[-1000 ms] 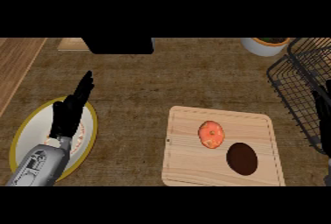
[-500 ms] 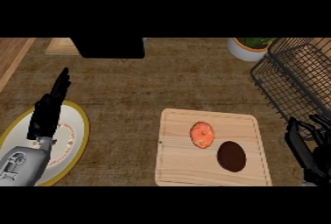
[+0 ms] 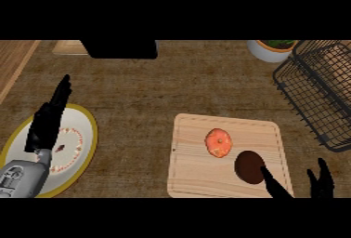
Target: Pick the squash from the cutting board and place it in the tiered basket
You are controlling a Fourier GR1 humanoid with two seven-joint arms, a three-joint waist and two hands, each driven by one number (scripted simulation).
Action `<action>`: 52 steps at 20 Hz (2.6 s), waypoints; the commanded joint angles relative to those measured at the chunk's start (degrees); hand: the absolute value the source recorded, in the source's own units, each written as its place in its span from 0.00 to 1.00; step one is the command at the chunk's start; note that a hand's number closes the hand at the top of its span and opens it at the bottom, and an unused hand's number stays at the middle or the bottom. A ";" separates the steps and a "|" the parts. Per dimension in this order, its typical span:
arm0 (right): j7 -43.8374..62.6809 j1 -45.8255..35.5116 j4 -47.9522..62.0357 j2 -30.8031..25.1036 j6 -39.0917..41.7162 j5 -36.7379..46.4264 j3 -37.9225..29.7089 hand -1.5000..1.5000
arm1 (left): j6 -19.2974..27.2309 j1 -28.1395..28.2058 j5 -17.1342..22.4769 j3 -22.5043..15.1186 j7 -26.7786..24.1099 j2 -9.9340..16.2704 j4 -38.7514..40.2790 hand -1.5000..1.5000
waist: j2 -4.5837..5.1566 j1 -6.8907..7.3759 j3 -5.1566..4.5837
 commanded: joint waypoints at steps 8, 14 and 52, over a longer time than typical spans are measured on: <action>34.33 2.57 -7.69 -19.05 8.92 13.74 12.03 0.00 | -0.99 -2.50 -0.47 -0.91 1.91 0.00 -2.87 0.50 | 1.24 3.67 0.17; 60.61 -8.30 -12.37 -23.49 15.09 19.87 10.92 0.00 | -1.19 -0.37 -1.40 -1.37 -0.63 -0.47 -0.91 0.50 | 0.96 3.33 0.30; 89.87 -37.13 7.22 4.87 48.31 44.26 7.68 0.00 | -1.14 2.28 -3.40 1.78 1.39 -2.29 -3.68 0.50 | -0.08 -0.58 0.83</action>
